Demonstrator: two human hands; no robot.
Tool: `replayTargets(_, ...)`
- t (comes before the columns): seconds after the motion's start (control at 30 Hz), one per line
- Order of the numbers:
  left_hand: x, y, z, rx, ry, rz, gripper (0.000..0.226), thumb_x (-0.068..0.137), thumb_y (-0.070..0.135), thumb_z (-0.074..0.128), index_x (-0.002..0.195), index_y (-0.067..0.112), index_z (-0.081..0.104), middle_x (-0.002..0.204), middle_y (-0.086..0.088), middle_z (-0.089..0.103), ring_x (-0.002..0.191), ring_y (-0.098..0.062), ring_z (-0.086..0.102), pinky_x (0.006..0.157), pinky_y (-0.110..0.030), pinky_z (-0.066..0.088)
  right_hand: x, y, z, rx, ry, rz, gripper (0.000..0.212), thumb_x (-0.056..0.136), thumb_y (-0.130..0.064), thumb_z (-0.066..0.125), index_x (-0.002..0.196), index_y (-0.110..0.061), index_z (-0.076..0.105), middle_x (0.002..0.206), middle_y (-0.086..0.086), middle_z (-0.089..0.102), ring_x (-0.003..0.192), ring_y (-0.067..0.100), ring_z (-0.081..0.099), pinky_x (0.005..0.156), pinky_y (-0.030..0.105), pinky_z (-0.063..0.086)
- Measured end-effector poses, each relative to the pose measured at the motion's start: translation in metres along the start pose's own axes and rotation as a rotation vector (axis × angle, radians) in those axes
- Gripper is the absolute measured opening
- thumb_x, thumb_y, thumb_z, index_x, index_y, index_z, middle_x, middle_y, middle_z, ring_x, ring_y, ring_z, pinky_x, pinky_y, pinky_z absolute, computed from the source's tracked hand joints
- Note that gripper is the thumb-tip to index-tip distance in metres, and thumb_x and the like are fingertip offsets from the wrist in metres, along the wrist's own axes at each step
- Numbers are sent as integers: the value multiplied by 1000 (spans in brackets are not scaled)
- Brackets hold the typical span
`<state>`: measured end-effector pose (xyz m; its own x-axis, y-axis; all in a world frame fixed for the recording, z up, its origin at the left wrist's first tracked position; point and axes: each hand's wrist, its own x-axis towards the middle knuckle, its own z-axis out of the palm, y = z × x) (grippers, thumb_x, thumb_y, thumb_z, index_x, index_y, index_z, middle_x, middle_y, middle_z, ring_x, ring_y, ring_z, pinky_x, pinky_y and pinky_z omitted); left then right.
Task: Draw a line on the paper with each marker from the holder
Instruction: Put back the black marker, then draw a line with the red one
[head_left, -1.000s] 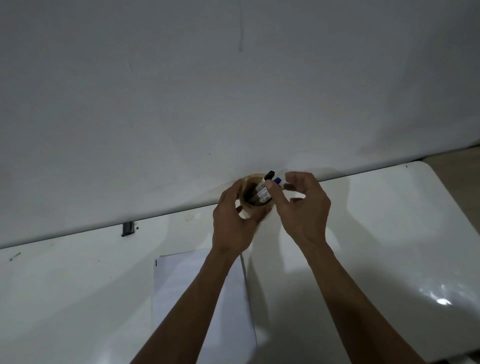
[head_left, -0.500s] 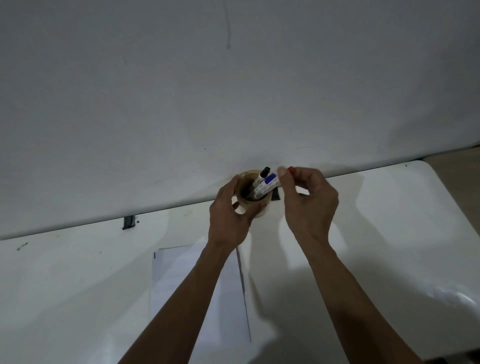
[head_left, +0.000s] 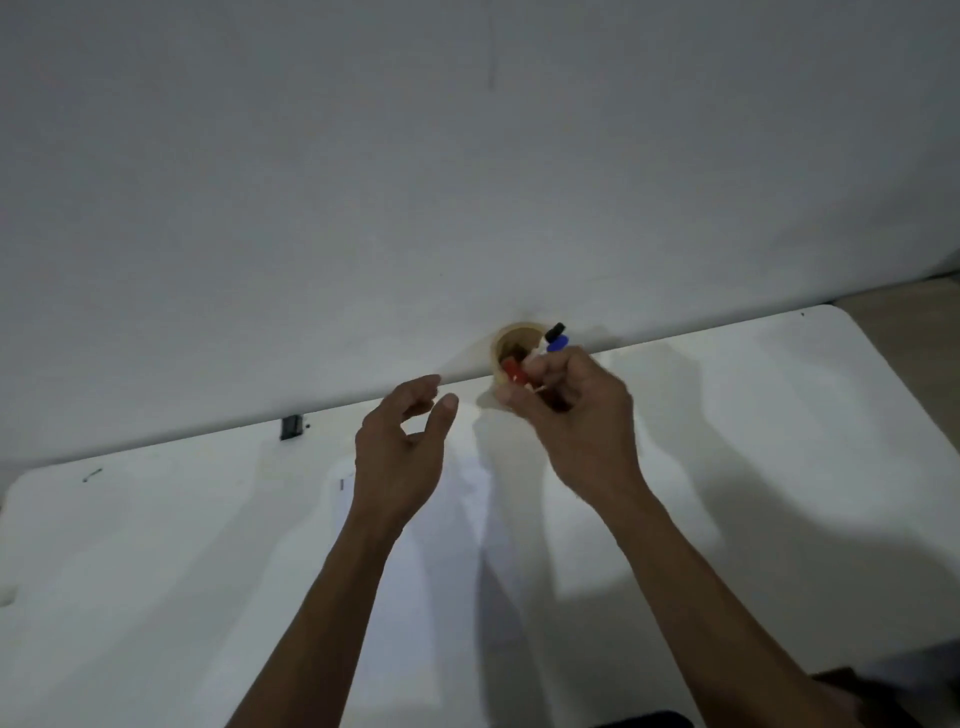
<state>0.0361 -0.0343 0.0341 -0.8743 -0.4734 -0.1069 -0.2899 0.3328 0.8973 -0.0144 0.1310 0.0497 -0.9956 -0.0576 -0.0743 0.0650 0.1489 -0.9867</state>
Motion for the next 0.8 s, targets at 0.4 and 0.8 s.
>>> replayTargets(0.4,-68,-37,-119,-124,-112,0,16,92,26,70,79,22,79,78,13,78,74,-1,68,70,-13,51,-113,-4,89,-240,-315,-11,31,67,-19,94,86,-21,70,80,-8,74,66,10,67,61,23,56)
replayTargets(0.8,-111,-90,-186,-349,-148,-54,8,88,12,74,92,17,79,73,-5,71,66,-10,55,69,-23,51,-166,-10,109,302,-174,269,42,65,-3,89,102,-6,68,78,11,79,64,22,72,60,27,58)
